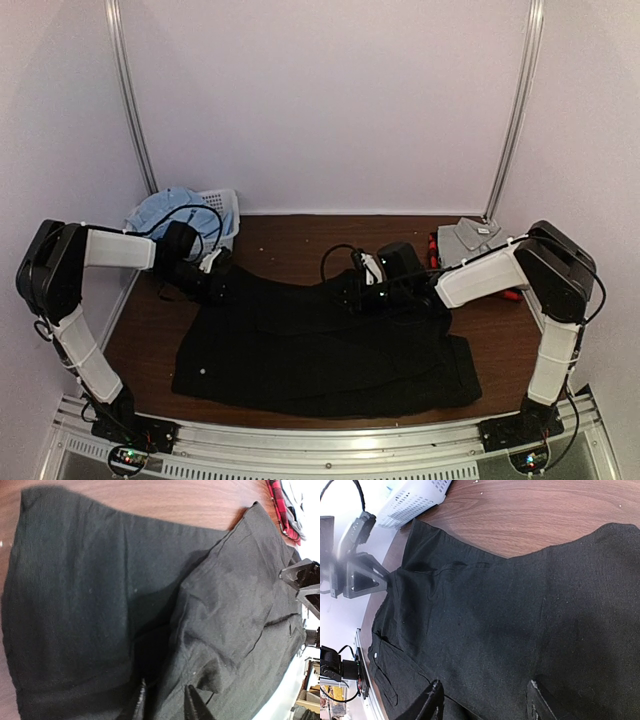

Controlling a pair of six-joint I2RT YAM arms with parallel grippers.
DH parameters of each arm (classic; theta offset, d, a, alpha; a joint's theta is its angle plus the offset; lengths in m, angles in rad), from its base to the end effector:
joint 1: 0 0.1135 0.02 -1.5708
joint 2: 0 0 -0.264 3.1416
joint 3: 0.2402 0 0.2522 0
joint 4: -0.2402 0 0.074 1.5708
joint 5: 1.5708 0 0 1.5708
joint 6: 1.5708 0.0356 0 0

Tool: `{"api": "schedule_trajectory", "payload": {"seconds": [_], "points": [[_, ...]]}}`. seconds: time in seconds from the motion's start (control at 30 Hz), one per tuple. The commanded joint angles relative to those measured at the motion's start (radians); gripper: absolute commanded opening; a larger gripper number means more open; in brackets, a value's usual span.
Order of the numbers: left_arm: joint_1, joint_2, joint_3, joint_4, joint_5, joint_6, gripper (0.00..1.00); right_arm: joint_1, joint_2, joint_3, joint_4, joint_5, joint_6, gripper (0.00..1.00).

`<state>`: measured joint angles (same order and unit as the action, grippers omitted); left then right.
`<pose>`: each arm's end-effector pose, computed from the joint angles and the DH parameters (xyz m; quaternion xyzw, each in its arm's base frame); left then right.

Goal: Fold and stack the long sleeve shirts
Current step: Adjust the sleeve at the center of the board.

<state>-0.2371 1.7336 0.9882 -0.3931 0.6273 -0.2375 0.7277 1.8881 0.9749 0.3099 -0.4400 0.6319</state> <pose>0.3125 -0.0970 0.1586 0.0660 0.9291 -0.3409 0.1274 0.2789 0.2688 0.1469 -0.1427 0.8581 0.4356 0.2315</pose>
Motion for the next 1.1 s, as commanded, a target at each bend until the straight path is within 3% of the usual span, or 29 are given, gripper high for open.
{"api": "schedule_trajectory", "payload": {"seconds": [0.0, 0.3, 0.43, 0.5, 0.83, 1.07], "points": [[0.009, 0.008, -0.051, 0.125, 0.006, -0.062, 0.29, -0.006, -0.024, -0.016, 0.014, 0.024, -0.004, 0.57], [0.009, -0.067, -0.178, 0.296, -0.007, -0.128, 0.28, -0.004, -0.009, -0.013, 0.027, 0.012, 0.009, 0.57], [0.009, -0.09, -0.18, 0.299, -0.015, -0.138, 0.05, -0.003, -0.008, -0.014, 0.023, 0.007, 0.008, 0.57], [0.009, -0.097, -0.15, 0.26, -0.025, -0.135, 0.0, -0.002, -0.015, -0.017, 0.015, 0.016, 0.005, 0.56], [0.039, 0.041, 0.11, -0.124, -0.072, 0.036, 0.0, -0.006, -0.104, -0.025, -0.092, 0.167, -0.074, 0.57], [0.047, 0.065, 0.158, -0.252, -0.113, 0.11, 0.0, -0.023, -0.172, -0.016, -0.207, 0.32, -0.134, 0.57]]}}
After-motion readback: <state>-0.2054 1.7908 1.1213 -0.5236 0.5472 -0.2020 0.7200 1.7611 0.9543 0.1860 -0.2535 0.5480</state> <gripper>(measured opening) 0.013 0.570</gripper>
